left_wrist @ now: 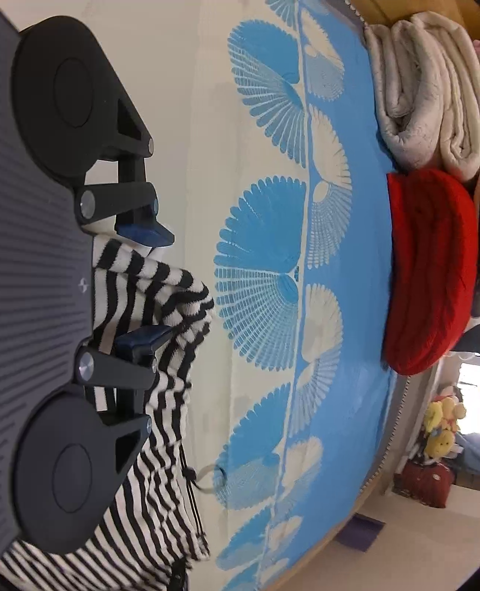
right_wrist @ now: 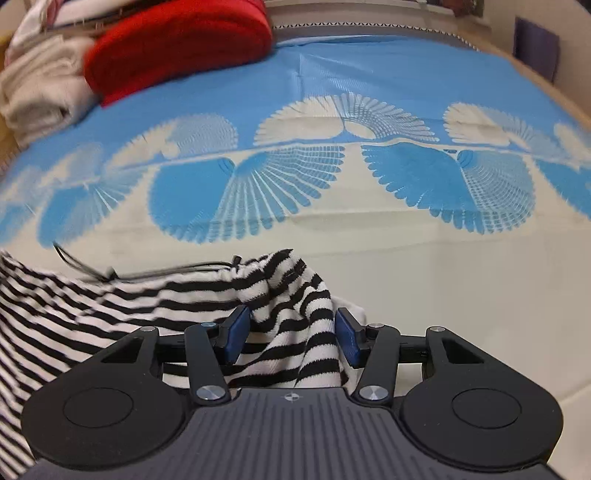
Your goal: Fold small clothes
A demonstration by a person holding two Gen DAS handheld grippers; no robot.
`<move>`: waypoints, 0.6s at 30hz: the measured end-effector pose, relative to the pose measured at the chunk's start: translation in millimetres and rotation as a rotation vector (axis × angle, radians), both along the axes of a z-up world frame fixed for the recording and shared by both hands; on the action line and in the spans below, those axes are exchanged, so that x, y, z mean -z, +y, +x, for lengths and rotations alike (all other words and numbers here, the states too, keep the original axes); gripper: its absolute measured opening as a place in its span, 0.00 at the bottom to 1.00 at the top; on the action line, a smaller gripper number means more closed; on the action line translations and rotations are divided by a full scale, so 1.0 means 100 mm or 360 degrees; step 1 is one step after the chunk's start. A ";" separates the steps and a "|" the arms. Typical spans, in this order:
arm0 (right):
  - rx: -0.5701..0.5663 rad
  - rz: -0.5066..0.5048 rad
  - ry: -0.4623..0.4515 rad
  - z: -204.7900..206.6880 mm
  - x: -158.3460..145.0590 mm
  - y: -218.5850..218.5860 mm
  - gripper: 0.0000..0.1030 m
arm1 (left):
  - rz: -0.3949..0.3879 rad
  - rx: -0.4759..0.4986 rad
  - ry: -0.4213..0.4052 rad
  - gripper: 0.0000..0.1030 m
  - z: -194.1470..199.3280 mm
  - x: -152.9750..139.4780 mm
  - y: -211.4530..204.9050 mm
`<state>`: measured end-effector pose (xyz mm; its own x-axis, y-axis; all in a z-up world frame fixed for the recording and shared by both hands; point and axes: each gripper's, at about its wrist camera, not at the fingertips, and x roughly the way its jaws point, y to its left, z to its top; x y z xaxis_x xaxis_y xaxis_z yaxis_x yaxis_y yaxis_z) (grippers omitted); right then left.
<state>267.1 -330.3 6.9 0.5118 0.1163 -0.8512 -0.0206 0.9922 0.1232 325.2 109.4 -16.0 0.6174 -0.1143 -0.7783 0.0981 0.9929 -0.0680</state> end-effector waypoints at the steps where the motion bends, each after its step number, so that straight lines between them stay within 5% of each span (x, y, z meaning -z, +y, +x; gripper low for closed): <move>1: -0.0021 -0.0025 -0.0006 0.01 0.02 0.04 0.49 | 0.0025 -0.0002 0.0012 0.36 0.02 0.03 -0.01; 2: -0.0049 -0.0049 -0.0020 0.02 0.03 0.09 0.36 | 0.0041 0.0006 0.0022 0.23 0.04 0.05 -0.02; 3: -0.0082 -0.0066 -0.0024 0.03 0.05 0.12 0.11 | 0.0044 0.0016 0.0028 0.03 0.06 0.06 -0.01; 6: -0.0120 -0.0142 -0.0112 0.04 0.02 0.21 0.04 | 0.0201 -0.0129 -0.0280 0.02 0.00 -0.15 0.06; 8: -0.0021 0.0000 -0.0383 0.00 -0.25 0.14 0.04 | 0.0167 -0.0217 -0.0421 0.03 -0.03 -0.27 0.14; 10: 0.0014 0.0048 -0.0568 -0.04 -0.43 0.13 0.04 | 0.0164 -0.0193 -0.0253 0.03 0.06 -0.13 0.11; 13: -0.0009 -0.0062 -0.0299 0.08 -0.17 0.25 0.10 | 0.0225 -0.0122 0.0070 0.16 0.20 0.14 0.01; 15: -0.0013 -0.0183 -0.0114 0.15 0.03 0.32 0.17 | 0.0199 -0.0168 0.0053 0.29 0.18 0.10 0.06; 18: -0.0006 -0.0163 -0.0179 0.09 -0.08 0.30 0.42 | -0.0006 -0.0272 -0.0033 0.51 0.10 -0.09 0.31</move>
<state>275.7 -300.2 14.9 0.6041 0.0339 -0.7962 -0.0322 0.9993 0.0181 335.7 140.1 -7.3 0.6438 -0.0095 -0.7651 -0.0706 0.9949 -0.0718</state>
